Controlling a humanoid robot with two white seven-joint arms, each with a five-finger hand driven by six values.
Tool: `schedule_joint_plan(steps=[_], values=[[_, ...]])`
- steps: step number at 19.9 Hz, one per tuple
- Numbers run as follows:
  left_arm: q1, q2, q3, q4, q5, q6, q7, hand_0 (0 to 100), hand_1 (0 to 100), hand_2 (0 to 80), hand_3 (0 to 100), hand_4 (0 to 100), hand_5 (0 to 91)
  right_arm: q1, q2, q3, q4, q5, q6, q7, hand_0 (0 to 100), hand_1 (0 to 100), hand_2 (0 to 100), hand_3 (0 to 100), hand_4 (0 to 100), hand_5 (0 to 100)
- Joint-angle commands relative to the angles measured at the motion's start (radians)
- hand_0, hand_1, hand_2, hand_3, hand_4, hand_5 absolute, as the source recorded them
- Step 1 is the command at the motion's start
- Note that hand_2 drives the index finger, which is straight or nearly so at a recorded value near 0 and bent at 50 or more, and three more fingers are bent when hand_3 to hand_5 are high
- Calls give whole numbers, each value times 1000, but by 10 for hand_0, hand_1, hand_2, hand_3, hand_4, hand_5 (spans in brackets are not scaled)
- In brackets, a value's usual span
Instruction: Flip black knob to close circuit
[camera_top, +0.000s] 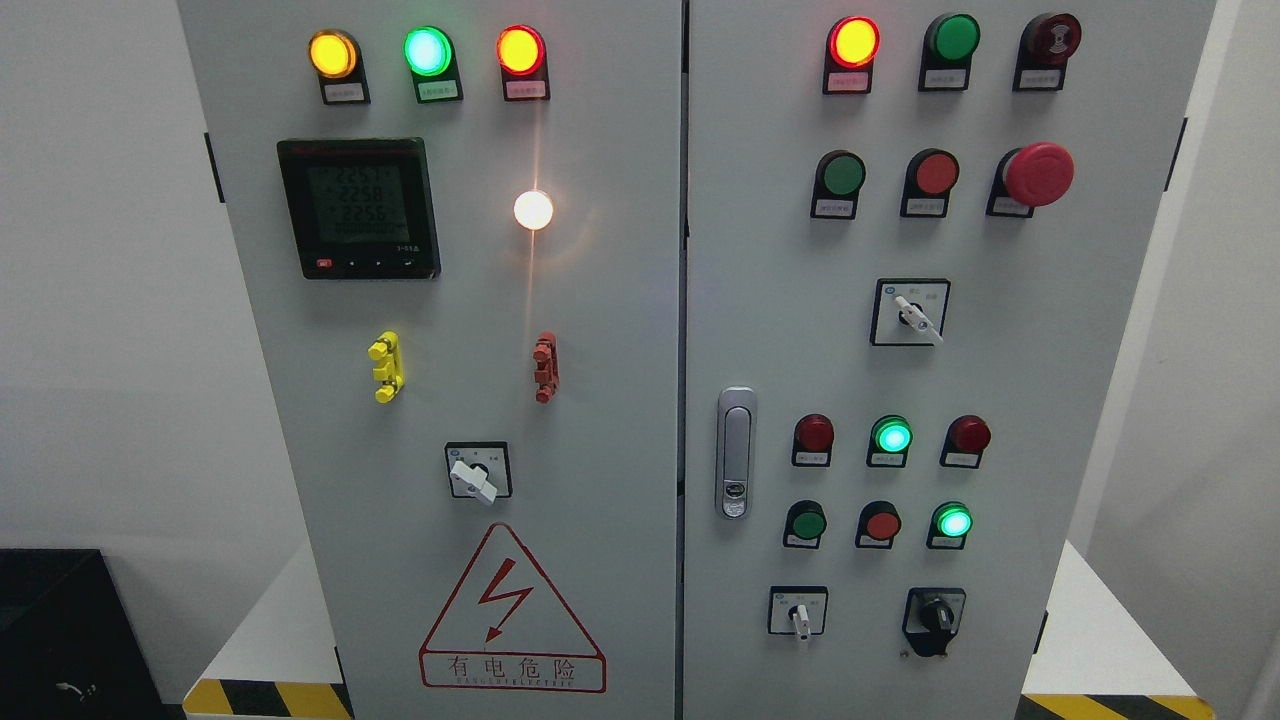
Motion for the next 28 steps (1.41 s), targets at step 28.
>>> schedule_joint_plan(steps=[28], values=[[21,0,0,-23,0,-1,0,120,556,0,0,0,0,-116,10,69,-598,274,263,-28,0,0,890,1000,875,896]])
